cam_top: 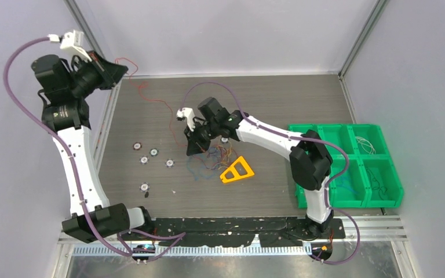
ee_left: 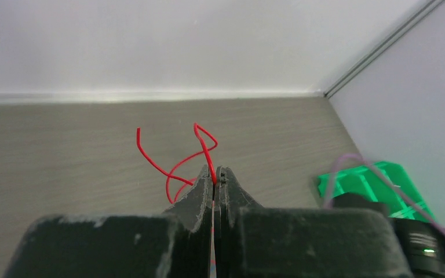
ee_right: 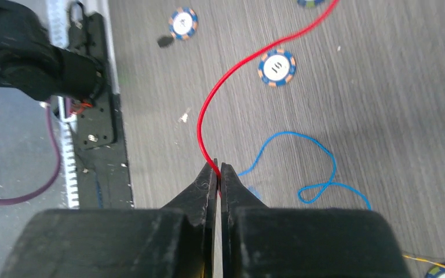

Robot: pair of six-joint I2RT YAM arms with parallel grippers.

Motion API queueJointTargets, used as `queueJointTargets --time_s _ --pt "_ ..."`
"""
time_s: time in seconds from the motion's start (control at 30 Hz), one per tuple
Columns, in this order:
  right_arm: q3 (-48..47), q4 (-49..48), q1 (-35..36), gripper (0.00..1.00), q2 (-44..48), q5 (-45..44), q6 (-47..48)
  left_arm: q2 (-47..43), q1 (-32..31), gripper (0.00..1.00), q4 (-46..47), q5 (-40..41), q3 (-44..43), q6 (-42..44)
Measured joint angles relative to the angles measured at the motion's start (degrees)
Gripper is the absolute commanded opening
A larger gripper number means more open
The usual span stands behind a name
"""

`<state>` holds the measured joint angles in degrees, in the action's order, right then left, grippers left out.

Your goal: Untangle the cables

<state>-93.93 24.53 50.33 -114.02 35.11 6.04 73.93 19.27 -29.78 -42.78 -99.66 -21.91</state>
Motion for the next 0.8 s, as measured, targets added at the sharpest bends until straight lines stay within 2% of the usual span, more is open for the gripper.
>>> queueJointTargets --time_s 0.03,0.07,0.1,0.17,0.2,0.3,0.37,0.5,0.6,0.67,0.8 --pt "-0.04 -0.42 -0.35 0.05 0.96 0.31 -0.66 -0.09 0.00 0.00 -0.07 0.26 2.40 1.36" --pt "-0.24 -0.76 -0.74 0.05 2.05 0.74 -1.40 -0.04 0.00 0.04 -0.20 0.59 4.98 2.73" --pt "-0.63 -1.09 -1.01 0.05 3.10 1.27 -2.29 0.07 0.00 0.15 -0.48 0.87 7.39 3.96" --pt "-3.28 -2.64 -2.14 0.05 5.66 2.80 -5.05 0.57 0.02 0.45 -1.62 1.33 11.67 6.45" --pt "-4.59 -3.54 -3.48 0.05 6.49 3.23 -6.03 0.94 0.02 0.53 -2.10 1.46 13.60 7.91" --pt "-8.83 -6.88 -7.08 0.05 8.92 3.91 -8.41 0.87 0.15 0.71 -2.49 -0.52 19.17 10.75" --pt "-10.29 -8.87 -9.31 0.05 10.43 4.09 -9.94 -1.22 0.26 0.78 0.42 -3.39 24.61 10.99" --pt "-10.86 -11.69 -11.80 0.06 11.41 4.33 -13.40 -11.91 0.07 0.80 9.84 -9.53 38.93 9.57" --pt "-10.86 -12.00 -11.32 0.06 11.21 4.72 -16.37 -19.67 -2.16 0.75 15.41 -13.27 44.19 9.16" --pt "-10.91 -12.98 -10.99 0.05 11.21 5.07 -18.36 -22.43 -5.42 0.71 18.10 -14.14 45.27 10.29" --pt "-11.37 -14.64 -10.69 0.05 11.21 5.57 -21.31 -24.72 -16.28 0.70 20.96 -11.91 46.82 15.72"
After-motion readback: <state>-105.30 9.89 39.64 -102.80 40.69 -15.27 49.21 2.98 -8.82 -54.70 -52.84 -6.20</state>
